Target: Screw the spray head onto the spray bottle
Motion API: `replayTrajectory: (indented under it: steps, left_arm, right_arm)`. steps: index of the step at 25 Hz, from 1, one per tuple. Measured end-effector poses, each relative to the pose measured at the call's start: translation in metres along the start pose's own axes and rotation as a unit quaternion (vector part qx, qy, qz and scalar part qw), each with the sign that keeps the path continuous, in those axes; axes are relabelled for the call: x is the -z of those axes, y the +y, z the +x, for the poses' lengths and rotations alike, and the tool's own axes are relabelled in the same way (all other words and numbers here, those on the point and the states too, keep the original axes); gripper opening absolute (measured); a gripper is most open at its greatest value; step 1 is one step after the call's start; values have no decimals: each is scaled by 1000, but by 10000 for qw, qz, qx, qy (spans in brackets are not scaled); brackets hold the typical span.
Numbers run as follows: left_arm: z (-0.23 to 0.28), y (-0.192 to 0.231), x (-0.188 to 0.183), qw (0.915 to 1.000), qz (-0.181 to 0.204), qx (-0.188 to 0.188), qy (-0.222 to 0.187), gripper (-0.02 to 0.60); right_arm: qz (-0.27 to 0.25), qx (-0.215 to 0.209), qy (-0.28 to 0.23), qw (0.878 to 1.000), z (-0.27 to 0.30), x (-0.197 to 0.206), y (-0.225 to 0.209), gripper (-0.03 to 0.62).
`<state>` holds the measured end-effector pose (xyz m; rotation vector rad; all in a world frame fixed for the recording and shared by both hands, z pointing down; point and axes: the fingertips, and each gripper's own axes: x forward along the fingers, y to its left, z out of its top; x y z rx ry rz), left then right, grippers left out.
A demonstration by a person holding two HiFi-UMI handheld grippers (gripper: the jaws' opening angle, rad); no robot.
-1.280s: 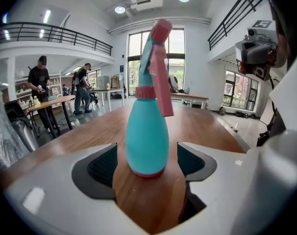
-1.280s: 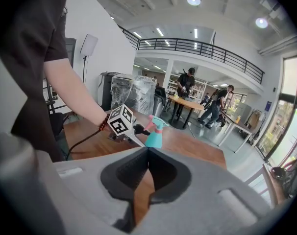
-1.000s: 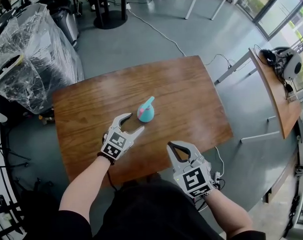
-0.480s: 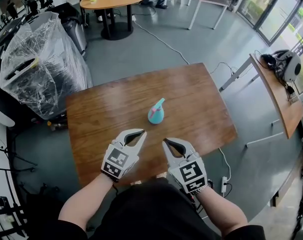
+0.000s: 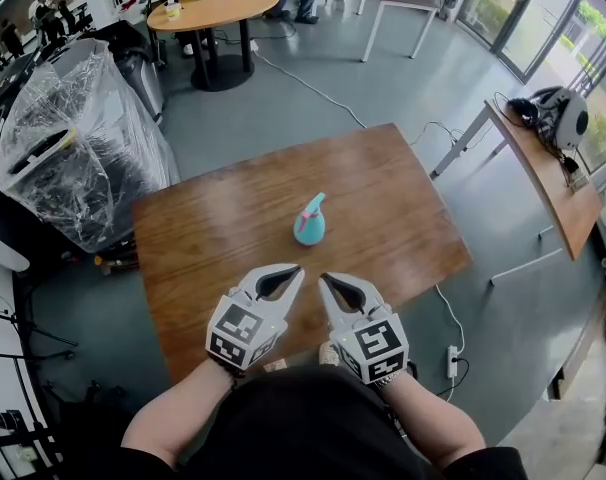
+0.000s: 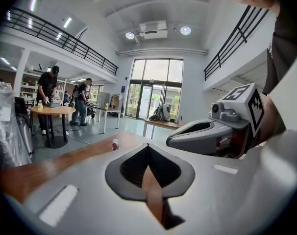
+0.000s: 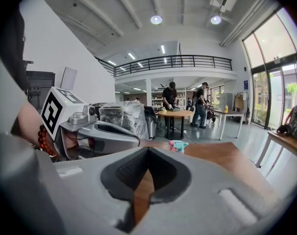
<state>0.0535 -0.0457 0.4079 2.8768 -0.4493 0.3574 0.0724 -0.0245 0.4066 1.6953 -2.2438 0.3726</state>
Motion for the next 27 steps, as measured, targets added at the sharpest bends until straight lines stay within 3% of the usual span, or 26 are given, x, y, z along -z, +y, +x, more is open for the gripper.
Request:
replayTrajectory:
  steps: [16,27]
  left_arm:
    - [16,-8,-4,9979,-253,-601,0,11]
    - [18,-8,-2,9971,-267,-717,3,11]
  right_arm:
    - [-65,-448,-164,9988,-7,-5,-17,-8]
    - [-79,-526,-159,9985,-10,-3,-19,-8]
